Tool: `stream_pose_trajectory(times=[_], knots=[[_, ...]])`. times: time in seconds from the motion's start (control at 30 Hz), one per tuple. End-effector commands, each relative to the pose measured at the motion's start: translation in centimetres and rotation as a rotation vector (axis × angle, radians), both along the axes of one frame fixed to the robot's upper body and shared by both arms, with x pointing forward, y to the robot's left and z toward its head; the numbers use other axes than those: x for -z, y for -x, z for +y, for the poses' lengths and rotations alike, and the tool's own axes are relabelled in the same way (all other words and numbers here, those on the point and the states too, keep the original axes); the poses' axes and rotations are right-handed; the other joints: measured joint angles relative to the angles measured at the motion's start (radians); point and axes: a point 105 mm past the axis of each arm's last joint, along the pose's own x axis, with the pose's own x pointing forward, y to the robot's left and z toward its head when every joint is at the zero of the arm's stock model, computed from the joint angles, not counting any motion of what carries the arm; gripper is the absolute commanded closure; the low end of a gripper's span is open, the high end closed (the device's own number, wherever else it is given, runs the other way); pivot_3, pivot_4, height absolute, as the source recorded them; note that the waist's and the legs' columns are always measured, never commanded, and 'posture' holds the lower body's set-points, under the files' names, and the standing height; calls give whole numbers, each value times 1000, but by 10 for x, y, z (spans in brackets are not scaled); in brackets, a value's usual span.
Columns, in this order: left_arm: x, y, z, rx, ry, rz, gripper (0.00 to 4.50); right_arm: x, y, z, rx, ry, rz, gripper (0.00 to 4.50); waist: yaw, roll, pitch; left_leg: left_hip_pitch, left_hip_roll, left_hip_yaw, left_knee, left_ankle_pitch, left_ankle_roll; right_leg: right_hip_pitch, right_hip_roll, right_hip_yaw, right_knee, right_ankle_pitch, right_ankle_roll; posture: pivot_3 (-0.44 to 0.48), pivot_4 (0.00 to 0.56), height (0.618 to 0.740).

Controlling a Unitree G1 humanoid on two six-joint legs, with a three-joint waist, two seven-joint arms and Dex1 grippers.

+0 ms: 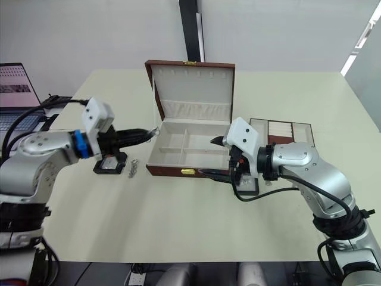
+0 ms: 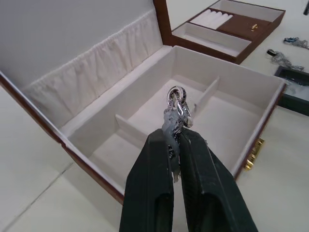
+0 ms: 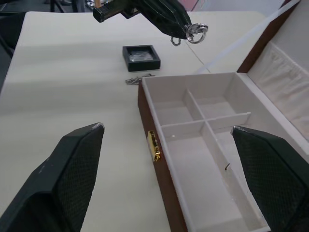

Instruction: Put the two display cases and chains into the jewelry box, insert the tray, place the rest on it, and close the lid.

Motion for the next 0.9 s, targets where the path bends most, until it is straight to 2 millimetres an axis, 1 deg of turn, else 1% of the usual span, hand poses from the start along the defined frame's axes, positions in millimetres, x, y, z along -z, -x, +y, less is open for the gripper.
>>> stream_pose_trajectory(times=[0.03, 0.17, 0.3, 0.37, 0.5, 0.9], knots=[[5, -19, -11, -36, -54, 17, 4494, -13, -4, 1, 59, -9, -65, 0, -1, 0, 0, 0, 0, 0, 0, 0, 0, 0, 0, 0, 0, 0, 0, 0, 150, 740], [13, -38, -17, -87, -130, 12, 4494, -17, -7, 4, 85, -12, -74, 0, -14, 0, 0, 0, 0, 1, 0, 0, 0, -1, 2, 0, 1, 0, 0, 0, 150, 740], [18, -52, -13, -152, -213, -19, 4494, -18, -10, 5, 107, -20, -76, 0, -19, 0, 0, 0, 0, 0, 0, 0, 0, -2, 2, 0, 2, 0, 0, 0, 150, 740], [19, -55, -11, -166, -235, -32, 4494, -18, -10, 5, 113, -21, -75, 0, -19, 0, 0, 0, 0, 0, 0, 0, 0, -2, 2, 0, 2, 0, 0, 0, 150, 740], [19, -57, -8, -181, -261, -38, 4494, -18, -11, 5, 121, -22, -73, 0, -18, 0, 0, 0, 0, 0, 0, 0, 0, -2, 1, 0, 2, 0, 0, 0, 150, 740], [21, -55, -11, -188, -271, -26, 4494, -18, -13, 5, 128, -27, -66, 0, -19, 0, 0, 0, 0, 0, 0, 0, 0, -2, 1, 0, 3, 0, 0, 0, 150, 740]])
